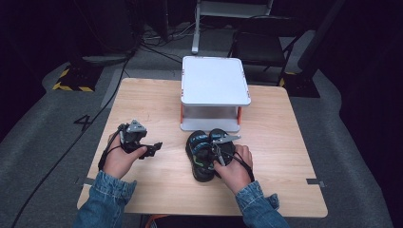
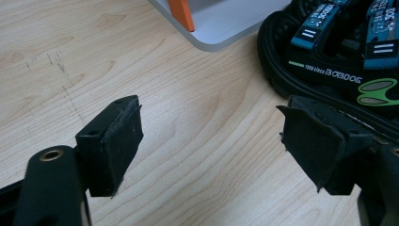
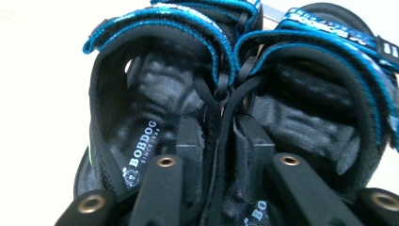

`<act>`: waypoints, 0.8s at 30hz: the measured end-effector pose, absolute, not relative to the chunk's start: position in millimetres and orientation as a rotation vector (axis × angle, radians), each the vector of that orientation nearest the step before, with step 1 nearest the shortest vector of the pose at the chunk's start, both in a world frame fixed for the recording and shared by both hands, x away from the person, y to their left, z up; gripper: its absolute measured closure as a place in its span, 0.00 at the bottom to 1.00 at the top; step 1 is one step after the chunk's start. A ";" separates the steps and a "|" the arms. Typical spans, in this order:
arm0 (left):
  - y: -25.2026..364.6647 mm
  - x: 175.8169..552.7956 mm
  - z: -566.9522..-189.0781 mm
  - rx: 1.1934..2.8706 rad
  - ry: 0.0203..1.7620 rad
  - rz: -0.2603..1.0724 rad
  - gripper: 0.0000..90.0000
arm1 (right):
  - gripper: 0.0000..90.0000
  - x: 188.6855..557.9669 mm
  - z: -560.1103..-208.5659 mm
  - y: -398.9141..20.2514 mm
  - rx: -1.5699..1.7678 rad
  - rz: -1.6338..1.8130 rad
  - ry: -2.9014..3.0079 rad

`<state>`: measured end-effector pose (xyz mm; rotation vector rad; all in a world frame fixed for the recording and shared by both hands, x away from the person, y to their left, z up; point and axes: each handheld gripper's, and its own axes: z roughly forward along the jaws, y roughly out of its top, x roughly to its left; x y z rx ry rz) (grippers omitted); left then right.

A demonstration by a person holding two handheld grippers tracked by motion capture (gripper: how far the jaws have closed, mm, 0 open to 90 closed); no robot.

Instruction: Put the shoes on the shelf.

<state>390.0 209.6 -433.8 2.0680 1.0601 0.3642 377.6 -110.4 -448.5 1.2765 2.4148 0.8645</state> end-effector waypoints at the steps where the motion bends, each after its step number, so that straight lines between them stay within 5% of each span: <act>1: 209.4 389.4 -434.3 2.071 1.053 0.356 0.23 | 0.89 377.1 -447.1 -110.7 1.272 0.872 2.417; 12: 230.9 369.7 -440.7 2.020 1.123 0.383 0.25 | 0.90 396.1 -430.7 -108.0 1.280 0.950 2.376; 24: 242.4 344.7 -447.1 2.047 1.181 0.417 0.25 | 0.89 465.6 -423.9 -120.7 1.395 1.018 2.187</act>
